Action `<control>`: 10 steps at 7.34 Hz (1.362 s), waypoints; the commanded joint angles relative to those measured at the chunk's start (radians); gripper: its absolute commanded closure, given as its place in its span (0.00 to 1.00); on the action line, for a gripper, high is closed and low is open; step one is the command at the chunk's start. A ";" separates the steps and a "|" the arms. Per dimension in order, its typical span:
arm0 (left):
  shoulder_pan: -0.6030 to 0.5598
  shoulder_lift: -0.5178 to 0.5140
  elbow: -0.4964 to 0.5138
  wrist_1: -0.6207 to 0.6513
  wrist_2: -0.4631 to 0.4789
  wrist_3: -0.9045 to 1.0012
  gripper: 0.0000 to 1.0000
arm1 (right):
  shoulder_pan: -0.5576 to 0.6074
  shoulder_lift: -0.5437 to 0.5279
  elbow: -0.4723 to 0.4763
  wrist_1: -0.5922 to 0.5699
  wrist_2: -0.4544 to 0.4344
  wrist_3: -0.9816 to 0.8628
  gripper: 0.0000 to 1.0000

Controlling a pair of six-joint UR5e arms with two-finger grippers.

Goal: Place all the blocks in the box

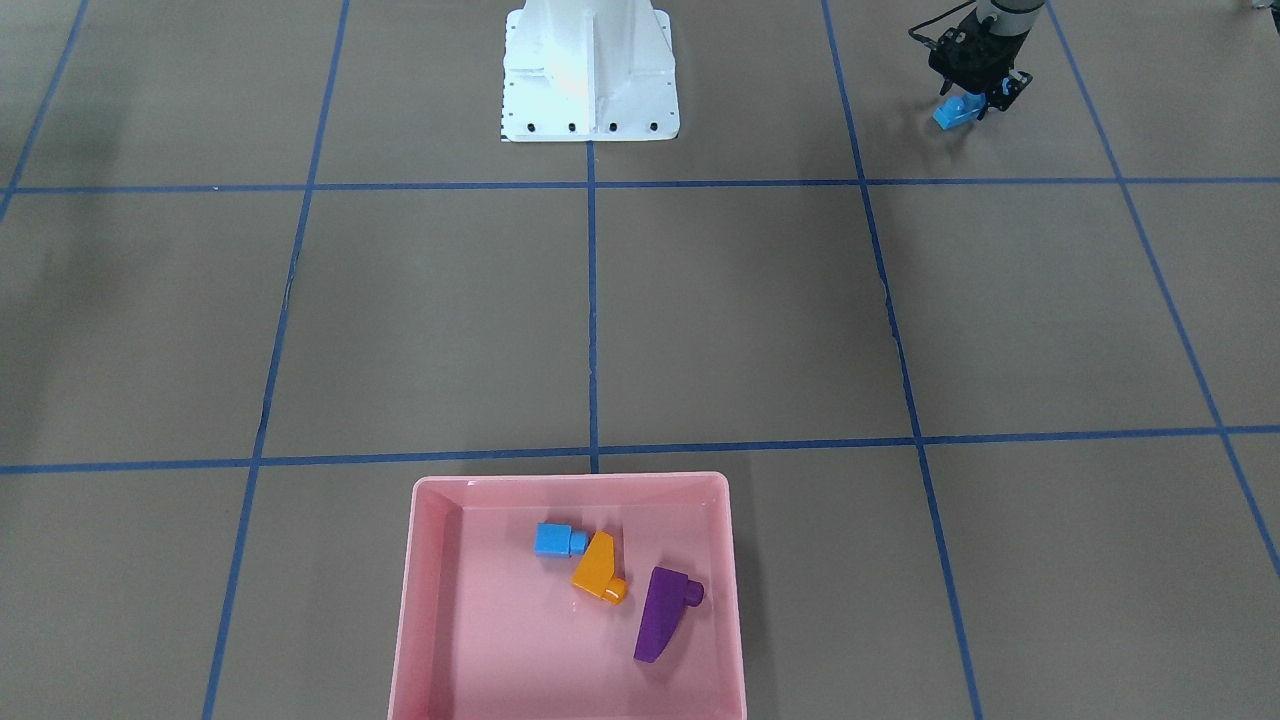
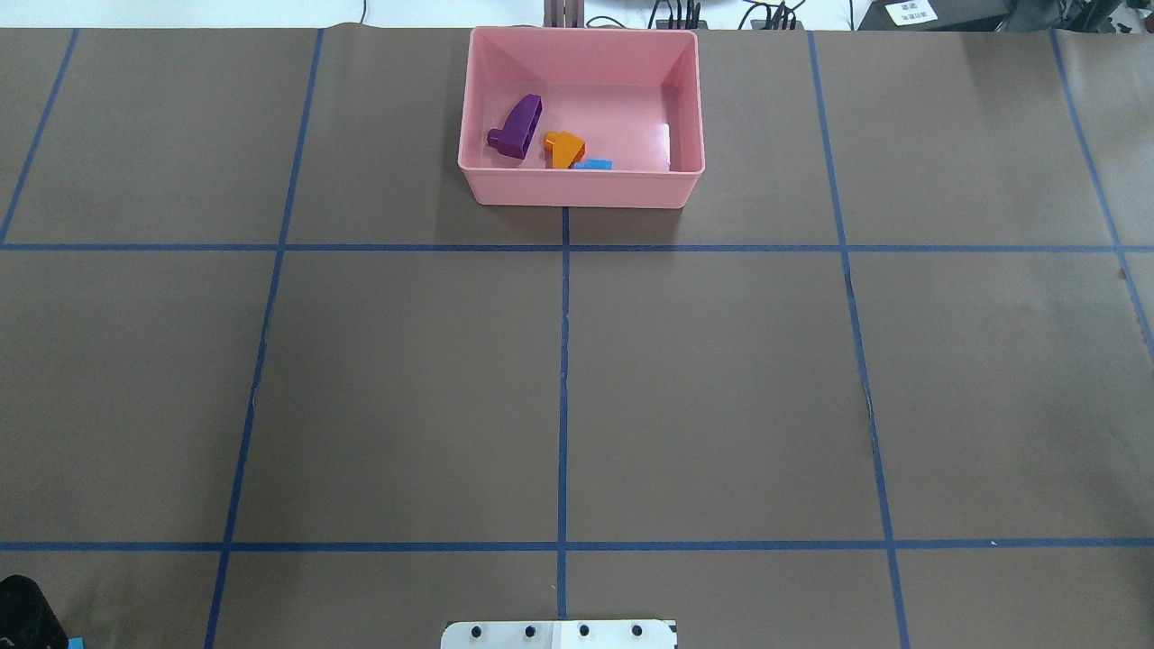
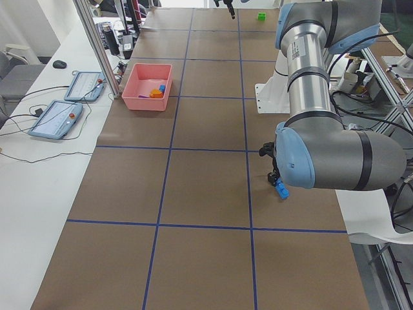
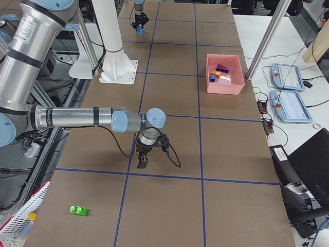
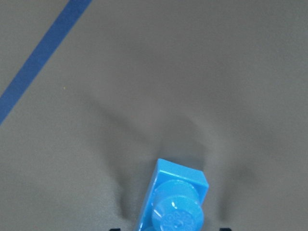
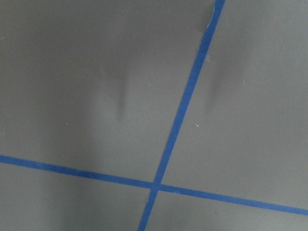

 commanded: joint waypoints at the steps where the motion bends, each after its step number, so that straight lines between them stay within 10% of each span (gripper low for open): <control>1: -0.014 0.003 -0.047 -0.005 0.006 -0.005 1.00 | 0.069 -0.085 -0.046 0.023 -0.001 -0.183 0.02; 3: -0.125 -0.035 -0.135 -0.004 -0.156 0.001 1.00 | 0.148 -0.122 -0.192 0.144 -0.001 -0.273 0.01; 5: -0.426 -0.290 -0.114 0.074 -0.322 0.013 1.00 | 0.191 -0.152 -0.357 0.327 0.000 -0.268 0.01; 7: -0.761 -0.706 -0.109 0.476 -0.496 0.014 1.00 | 0.275 -0.188 -0.515 0.513 0.002 -0.258 0.01; 10: -0.941 -1.143 0.108 0.685 -0.505 -0.008 1.00 | 0.359 -0.258 -0.549 0.569 0.031 -0.179 0.01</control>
